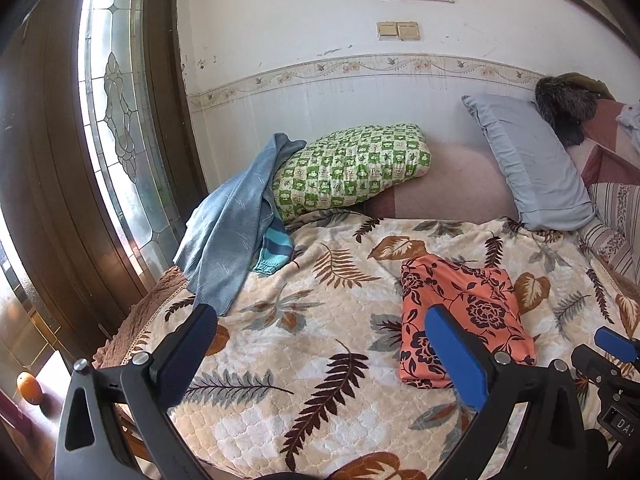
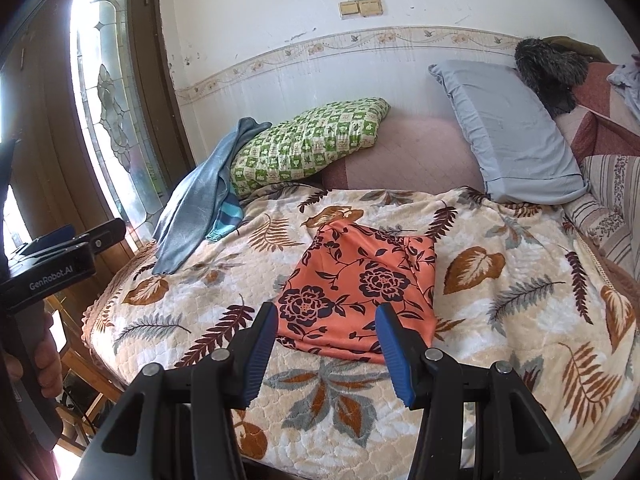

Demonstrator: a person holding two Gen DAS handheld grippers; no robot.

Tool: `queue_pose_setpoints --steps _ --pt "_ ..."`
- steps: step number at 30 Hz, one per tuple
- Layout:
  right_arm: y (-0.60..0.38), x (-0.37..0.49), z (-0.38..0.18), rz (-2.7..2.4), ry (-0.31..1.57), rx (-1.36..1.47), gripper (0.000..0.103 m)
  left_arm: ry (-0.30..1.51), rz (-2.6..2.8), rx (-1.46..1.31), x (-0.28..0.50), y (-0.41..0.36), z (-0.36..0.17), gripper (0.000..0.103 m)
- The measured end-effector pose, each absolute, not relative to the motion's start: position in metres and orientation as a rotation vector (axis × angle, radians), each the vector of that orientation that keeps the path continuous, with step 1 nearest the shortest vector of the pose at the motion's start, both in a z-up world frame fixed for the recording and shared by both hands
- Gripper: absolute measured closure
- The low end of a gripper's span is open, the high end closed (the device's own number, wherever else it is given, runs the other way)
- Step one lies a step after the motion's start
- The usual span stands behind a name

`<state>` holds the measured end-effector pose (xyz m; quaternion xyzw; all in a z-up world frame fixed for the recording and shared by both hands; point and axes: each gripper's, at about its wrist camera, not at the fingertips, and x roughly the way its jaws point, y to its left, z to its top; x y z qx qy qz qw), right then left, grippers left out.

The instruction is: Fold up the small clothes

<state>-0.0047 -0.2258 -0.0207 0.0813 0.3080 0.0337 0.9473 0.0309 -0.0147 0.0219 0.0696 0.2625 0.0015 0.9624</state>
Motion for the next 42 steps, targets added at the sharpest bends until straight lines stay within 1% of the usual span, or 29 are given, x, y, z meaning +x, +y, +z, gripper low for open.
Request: queue_pose_setpoints --steps 11,27,42 --pt "-0.225 -0.003 -0.026 0.06 0.634 0.161 0.049 0.578 -0.016 0.141 0.036 -0.017 0.013 0.0" --pt "-0.218 0.009 -0.033 0.062 0.654 0.142 0.049 0.57 -0.036 0.122 0.037 -0.011 0.015 0.0" --pt "-0.182 0.019 -0.017 0.109 0.633 0.097 0.049 0.548 -0.011 0.079 0.036 0.011 0.021 0.0"
